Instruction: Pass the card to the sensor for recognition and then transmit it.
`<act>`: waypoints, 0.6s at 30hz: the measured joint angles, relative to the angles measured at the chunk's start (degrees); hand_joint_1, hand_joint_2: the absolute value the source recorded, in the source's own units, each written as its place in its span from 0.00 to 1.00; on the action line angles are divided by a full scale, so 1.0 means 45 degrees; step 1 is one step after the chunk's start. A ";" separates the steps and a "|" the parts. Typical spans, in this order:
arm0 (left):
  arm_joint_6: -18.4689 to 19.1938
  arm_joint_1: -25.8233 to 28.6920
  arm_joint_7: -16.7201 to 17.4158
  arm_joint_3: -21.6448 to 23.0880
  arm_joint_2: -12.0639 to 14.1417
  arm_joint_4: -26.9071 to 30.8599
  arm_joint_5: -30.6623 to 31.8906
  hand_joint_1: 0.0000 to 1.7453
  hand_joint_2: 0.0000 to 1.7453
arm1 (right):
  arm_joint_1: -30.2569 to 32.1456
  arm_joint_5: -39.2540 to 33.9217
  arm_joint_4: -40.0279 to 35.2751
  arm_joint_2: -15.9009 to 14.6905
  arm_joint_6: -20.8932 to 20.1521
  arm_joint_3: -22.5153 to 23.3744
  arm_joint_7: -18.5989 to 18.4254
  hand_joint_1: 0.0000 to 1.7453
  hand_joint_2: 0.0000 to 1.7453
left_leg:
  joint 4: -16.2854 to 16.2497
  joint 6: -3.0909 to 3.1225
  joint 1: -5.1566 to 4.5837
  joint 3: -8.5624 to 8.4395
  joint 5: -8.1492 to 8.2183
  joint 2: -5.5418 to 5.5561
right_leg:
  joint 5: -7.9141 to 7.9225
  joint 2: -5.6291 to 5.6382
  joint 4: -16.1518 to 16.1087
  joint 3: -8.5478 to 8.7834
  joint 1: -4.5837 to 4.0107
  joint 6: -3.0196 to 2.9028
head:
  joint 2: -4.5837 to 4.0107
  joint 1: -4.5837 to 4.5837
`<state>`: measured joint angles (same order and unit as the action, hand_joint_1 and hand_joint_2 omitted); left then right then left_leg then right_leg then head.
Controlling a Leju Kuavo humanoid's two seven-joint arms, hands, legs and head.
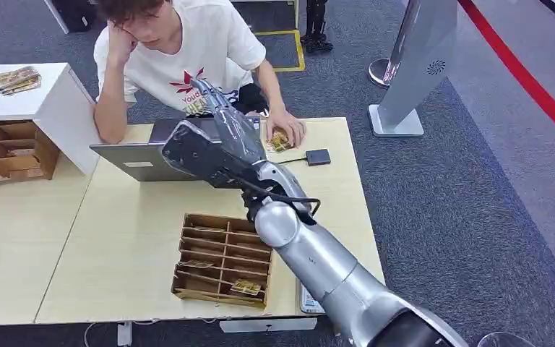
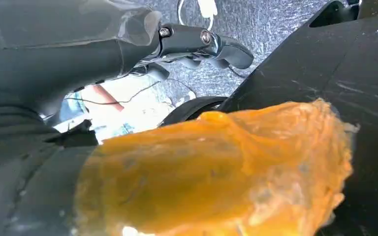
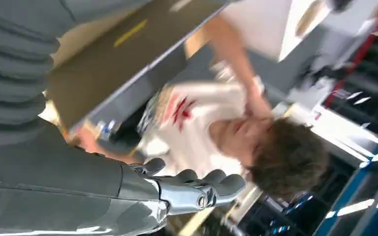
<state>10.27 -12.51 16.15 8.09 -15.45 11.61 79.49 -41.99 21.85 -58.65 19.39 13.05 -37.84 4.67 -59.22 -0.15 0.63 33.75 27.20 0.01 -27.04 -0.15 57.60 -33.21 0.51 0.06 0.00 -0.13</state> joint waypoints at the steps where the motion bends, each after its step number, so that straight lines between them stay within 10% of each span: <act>1: -0.0010 0.0001 0.0005 0.0000 0.0019 0.0000 -0.0054 0.00 0.00 | 0.0357 -0.0393 -0.0402 -0.0030 -0.0176 0.0078 0.0142 0.00 0.00 | 0.0000 0.0000 0.0000 0.0000 0.0000 0.0000 | 0.0000 0.0000 -0.0001 0.0000 0.0000 0.0000 | 0.0000 0.0000; 18: -0.0350 0.0058 -0.0155 0.0000 0.0272 0.0000 -0.0816 0.00 0.00 | 0.4040 -0.6490 -0.5053 -0.1622 -0.3646 0.0471 0.1477 0.00 0.00 | 0.0000 0.0000 0.0000 -0.0001 0.0001 0.0000 | 0.0001 0.0000 -0.0002 -0.0002 0.0000 0.0000 | 0.0000 0.0000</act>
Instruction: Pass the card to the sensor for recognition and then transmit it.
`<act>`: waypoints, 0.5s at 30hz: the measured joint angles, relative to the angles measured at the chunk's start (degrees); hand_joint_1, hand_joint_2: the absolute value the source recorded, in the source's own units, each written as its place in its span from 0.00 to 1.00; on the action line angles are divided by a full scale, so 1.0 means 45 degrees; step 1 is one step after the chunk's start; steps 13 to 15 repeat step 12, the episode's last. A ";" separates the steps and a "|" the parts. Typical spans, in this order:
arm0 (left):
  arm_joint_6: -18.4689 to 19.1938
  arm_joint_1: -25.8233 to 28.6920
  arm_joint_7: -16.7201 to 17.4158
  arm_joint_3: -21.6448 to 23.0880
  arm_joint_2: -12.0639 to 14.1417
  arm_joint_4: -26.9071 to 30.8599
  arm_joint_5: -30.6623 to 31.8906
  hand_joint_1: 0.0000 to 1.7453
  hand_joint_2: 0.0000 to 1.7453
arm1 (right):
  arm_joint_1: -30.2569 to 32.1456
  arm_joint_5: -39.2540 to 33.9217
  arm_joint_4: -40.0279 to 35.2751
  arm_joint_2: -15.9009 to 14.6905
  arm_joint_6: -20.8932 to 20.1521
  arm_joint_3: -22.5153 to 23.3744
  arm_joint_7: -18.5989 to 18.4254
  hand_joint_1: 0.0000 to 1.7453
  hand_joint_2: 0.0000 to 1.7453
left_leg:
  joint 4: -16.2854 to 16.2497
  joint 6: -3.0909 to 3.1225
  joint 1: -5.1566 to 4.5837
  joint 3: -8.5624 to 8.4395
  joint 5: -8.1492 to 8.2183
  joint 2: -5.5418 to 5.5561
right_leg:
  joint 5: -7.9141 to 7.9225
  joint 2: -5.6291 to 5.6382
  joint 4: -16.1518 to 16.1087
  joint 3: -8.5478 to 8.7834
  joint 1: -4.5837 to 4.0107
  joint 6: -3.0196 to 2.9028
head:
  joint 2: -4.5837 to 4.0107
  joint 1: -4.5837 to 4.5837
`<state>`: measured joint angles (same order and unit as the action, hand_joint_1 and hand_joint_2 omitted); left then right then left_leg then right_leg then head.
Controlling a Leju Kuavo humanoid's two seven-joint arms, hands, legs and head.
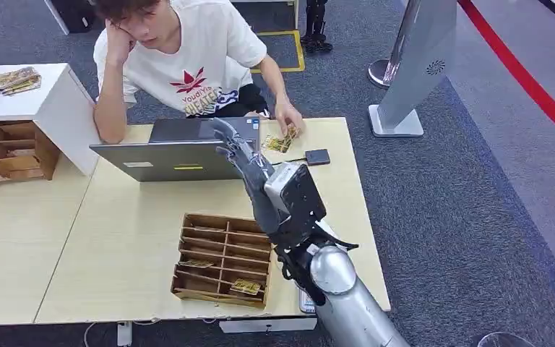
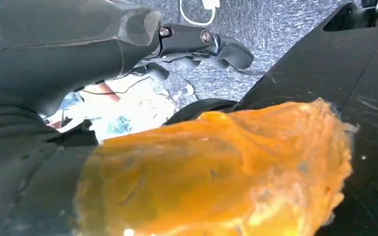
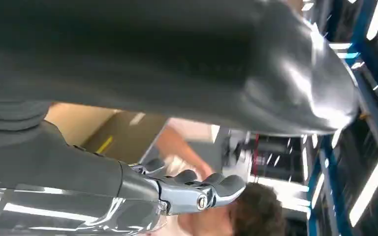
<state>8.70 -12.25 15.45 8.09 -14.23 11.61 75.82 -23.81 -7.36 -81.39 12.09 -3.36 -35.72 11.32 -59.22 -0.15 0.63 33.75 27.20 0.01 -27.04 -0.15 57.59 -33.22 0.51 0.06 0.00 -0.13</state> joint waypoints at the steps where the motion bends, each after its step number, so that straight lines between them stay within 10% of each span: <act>1: -0.0010 0.0003 -0.0005 0.0000 0.0005 0.0000 -0.0025 0.00 0.00 | 0.0139 -0.0324 -0.0103 -0.0088 -0.0368 0.0020 0.0064 0.00 0.00 | 0.0000 0.0000 0.0000 0.0001 0.0000 0.0000 | 0.0000 0.0000 0.0000 0.0001 0.0000 0.0000 | 0.0000 0.0005; 15: -0.0088 0.0019 -0.0146 0.0000 0.0112 0.0000 -0.0433 0.00 0.00 | 0.1010 -0.2197 -0.0482 -0.1011 -0.3486 0.0088 0.0593 0.00 0.00 | 0.0000 0.0001 -0.0002 0.0004 0.0001 0.0001 | 0.0000 0.0000 -0.0001 0.0000 0.0001 0.0000 | 0.0000 0.0000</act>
